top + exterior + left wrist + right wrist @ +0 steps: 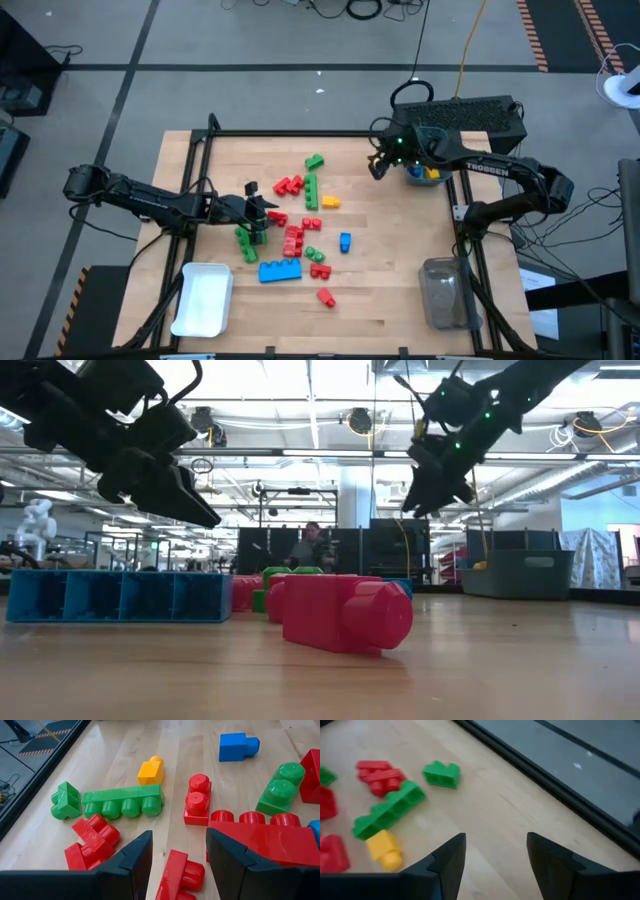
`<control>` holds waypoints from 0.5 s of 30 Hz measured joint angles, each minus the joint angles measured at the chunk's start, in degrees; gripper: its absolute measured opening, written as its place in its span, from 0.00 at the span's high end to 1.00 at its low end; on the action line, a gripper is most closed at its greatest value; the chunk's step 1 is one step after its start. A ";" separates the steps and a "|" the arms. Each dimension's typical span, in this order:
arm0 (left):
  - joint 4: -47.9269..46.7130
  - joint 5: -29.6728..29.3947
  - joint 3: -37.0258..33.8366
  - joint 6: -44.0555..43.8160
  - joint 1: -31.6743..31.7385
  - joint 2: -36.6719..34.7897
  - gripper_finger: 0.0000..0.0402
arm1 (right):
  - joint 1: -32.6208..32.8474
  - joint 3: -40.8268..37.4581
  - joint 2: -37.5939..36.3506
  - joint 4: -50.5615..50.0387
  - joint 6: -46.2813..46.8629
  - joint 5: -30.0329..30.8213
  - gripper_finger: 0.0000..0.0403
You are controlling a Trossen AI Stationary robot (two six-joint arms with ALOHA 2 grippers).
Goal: Sort blocks by size
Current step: Put the one stud yellow game piece into the blue bin
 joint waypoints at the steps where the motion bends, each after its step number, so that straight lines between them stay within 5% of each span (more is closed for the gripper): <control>1: -0.02 0.02 0.00 0.00 0.02 0.00 0.59 | 0.83 0.00 0.00 0.35 -0.69 0.00 0.51; 15: 1.99 0.00 0.01 0.39 0.00 0.00 0.59 | 10.94 0.00 5.57 5.68 -11.45 0.02 0.51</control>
